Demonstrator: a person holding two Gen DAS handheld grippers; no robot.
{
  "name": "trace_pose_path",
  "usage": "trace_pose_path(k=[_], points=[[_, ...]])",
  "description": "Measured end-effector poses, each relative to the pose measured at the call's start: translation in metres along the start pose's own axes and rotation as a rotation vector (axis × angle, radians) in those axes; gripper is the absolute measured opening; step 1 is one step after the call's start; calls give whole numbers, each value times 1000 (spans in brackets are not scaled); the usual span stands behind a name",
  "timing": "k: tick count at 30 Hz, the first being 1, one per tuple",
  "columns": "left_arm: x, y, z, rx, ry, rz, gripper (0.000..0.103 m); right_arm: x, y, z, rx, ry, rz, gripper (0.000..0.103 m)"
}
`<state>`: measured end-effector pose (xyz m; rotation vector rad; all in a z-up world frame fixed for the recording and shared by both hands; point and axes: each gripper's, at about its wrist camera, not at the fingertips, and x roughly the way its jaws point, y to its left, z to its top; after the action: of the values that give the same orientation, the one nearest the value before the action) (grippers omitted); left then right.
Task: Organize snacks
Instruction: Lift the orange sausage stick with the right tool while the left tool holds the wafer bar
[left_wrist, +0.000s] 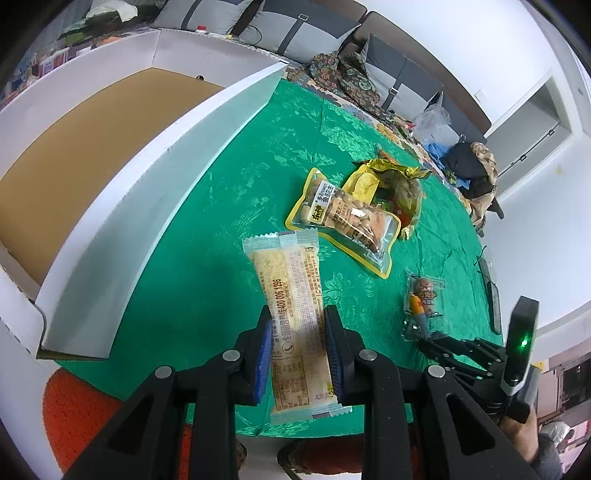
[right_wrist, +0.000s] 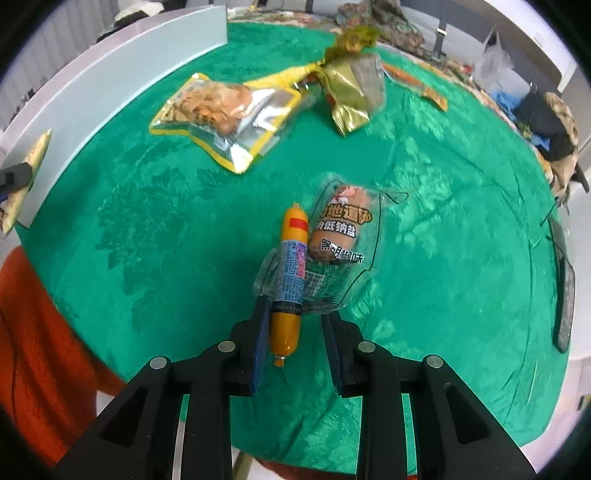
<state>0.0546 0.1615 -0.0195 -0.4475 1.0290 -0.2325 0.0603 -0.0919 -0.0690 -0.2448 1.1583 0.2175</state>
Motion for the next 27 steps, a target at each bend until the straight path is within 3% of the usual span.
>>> trace_pose_path(k=[2, 4, 6, 9, 11, 13, 17, 19, 23, 26, 27], points=[[0, -1, 0, 0, 1, -1, 26, 8, 2, 3, 2, 9, 15, 28], [-1, -1, 0, 3, 1, -2, 26, 14, 6, 8, 14, 17, 25, 17], [-1, 0, -1, 4, 1, -2, 26, 15, -4, 10, 73, 6, 73, 17], [-2, 1, -1, -6, 3, -7, 26, 9, -33, 13, 266, -19, 290, 17], [-2, 1, 0, -15, 3, -15, 26, 10, -57, 8, 444, -19, 514, 17], [-3, 2, 1, -22, 3, -28, 26, 12, -76, 0, 589, -25, 666, 17], [-7, 1, 3, -24, 0, -46, 26, 16, -102, -13, 765, -68, 880, 17], [-8, 1, 3, -24, -3, -44, 26, 14, -107, -14, 761, -76, 852, 18], [-7, 3, 3, -28, -2, -41, 26, 10, -101, -9, 641, -30, 661, 19], [-7, 2, 2, -26, 1, -41, 26, 4, -79, -3, 393, -20, 390, 25], [-7, 2, 2, -23, 0, -40, 26, 7, -78, -2, 342, -19, 338, 27]])
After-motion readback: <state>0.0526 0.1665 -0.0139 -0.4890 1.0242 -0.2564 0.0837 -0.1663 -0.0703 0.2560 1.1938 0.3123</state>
